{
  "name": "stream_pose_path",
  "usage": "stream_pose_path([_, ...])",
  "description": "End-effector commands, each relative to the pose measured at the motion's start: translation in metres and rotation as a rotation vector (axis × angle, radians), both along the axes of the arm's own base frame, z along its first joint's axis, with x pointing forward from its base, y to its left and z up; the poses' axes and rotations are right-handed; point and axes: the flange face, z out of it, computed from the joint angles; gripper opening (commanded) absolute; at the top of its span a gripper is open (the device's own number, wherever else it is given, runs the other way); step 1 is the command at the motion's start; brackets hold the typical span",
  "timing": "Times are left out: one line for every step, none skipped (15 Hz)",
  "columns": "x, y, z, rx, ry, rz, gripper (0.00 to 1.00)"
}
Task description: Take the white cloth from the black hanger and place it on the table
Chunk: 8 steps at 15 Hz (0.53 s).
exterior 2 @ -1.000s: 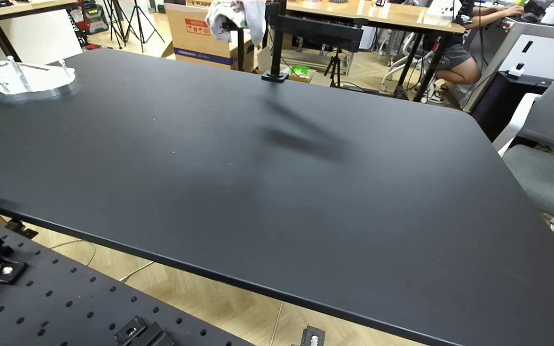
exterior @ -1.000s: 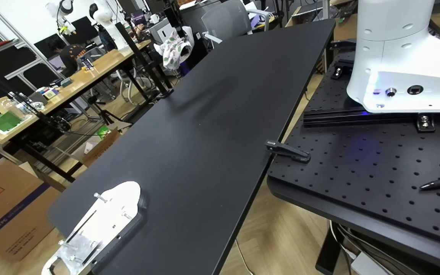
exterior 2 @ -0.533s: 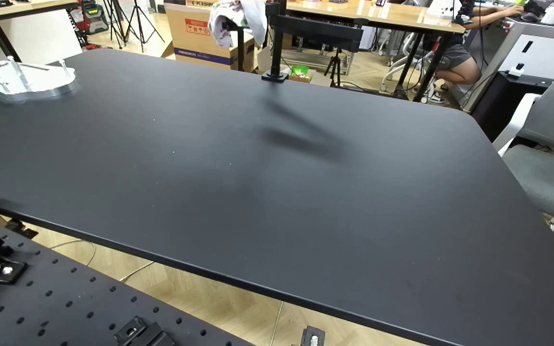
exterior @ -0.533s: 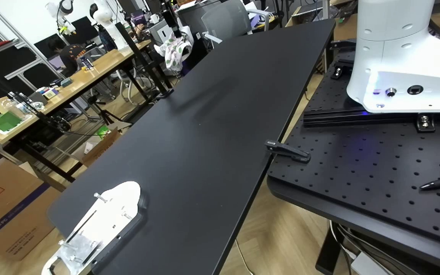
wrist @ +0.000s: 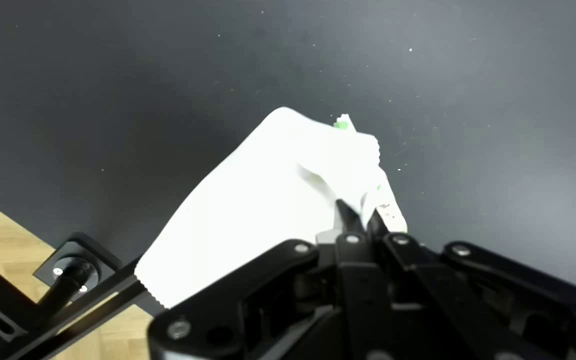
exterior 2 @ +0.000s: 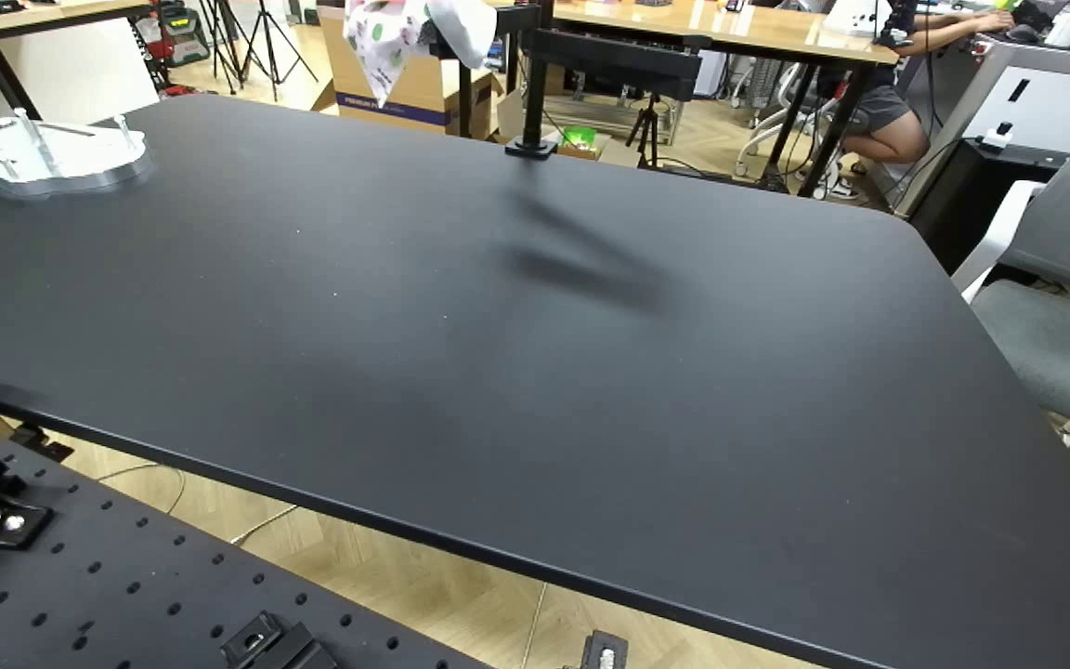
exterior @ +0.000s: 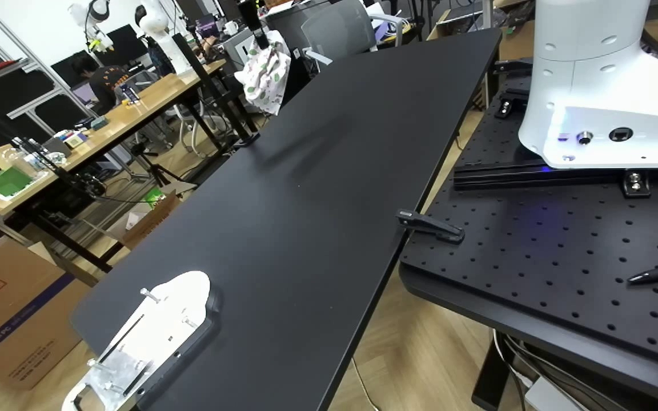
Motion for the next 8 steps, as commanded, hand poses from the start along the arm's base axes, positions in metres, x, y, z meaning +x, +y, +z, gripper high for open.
stream_pose_path([-0.034,0.016,0.018,0.027,0.026,0.075,0.01])
stream_pose_path([-0.040,0.021,0.017,0.033,0.038,0.092,0.01])
stream_pose_path([-0.045,0.025,0.014,0.031,0.046,0.101,0.01])
stream_pose_path([-0.051,0.029,0.009,0.035,0.063,0.113,0.01])
stream_pose_path([-0.055,0.033,0.001,0.038,0.080,0.120,0.01])
stream_pose_path([-0.059,0.036,-0.006,0.041,0.094,0.128,0.01])
stream_pose_path([-0.062,0.038,-0.015,0.040,0.114,0.135,0.01])
stream_pose_path([-0.065,0.040,-0.024,0.038,0.132,0.140,0.01])
